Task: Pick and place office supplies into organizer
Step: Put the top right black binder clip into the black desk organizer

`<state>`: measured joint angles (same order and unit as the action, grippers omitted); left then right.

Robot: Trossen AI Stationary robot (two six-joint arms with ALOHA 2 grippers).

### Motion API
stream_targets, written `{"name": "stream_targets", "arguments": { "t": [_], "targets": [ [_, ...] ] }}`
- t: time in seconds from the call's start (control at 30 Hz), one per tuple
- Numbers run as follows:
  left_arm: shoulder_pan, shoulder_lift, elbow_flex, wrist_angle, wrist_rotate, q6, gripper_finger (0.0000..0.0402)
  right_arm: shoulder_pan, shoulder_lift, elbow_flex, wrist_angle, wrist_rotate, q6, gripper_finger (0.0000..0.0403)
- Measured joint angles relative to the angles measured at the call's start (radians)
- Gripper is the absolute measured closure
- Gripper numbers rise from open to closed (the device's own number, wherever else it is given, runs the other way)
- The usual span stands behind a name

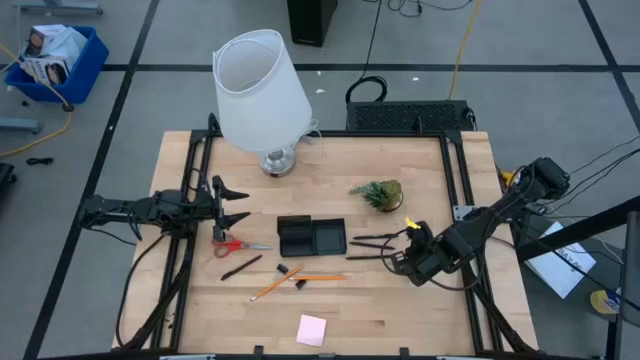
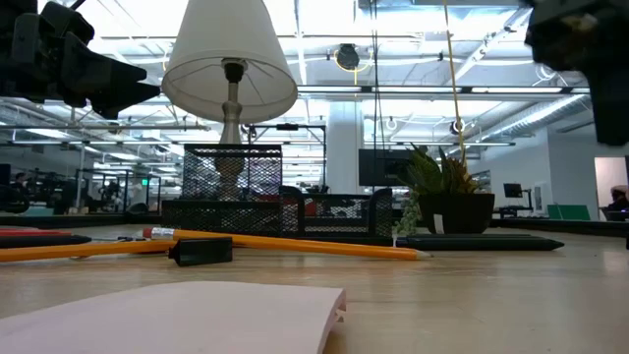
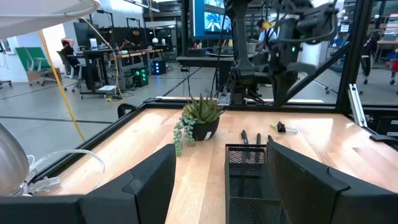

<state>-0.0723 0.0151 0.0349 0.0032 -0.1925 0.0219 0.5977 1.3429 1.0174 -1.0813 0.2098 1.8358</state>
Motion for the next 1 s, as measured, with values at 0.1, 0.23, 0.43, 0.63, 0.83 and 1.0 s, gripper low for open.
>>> {"name": "stream_targets", "arguments": {
  "t": [0.1, 0.23, 0.43, 0.63, 0.83, 1.0],
  "targets": [
    [0.000, 0.000, 0.000, 0.000, 0.000, 0.000, 0.0146, 0.000, 0.052, 0.076, -0.108, 0.004, -0.024, 0.0354],
    [0.000, 0.000, 0.000, 0.000, 0.000, 0.000, 0.0146, -0.010, 0.127, 0.112, -0.098, -0.001, -0.043, 0.0304],
    [0.000, 0.000, 0.000, 0.000, 0.000, 0.000, 0.0146, -0.038, 0.201, 0.111, -0.067, -0.147, 0.040, 0.0198],
    [0.000, 0.000, 0.000, 0.000, 0.000, 0.000, 0.0146, -0.049, 0.242, 0.109, -0.066, -0.148, 0.040, 0.0123],
    [0.000, 0.000, 0.000, 0.000, 0.000, 0.000, 0.0146, -0.056, 0.284, 0.109, -0.045, -0.129, 0.037, 0.0102],
    [0.000, 0.000, 0.000, 0.000, 0.000, 0.000, 0.0146, -0.055, 0.330, 0.109, 0.017, -0.140, 0.036, 0.0107]
  ]
}}
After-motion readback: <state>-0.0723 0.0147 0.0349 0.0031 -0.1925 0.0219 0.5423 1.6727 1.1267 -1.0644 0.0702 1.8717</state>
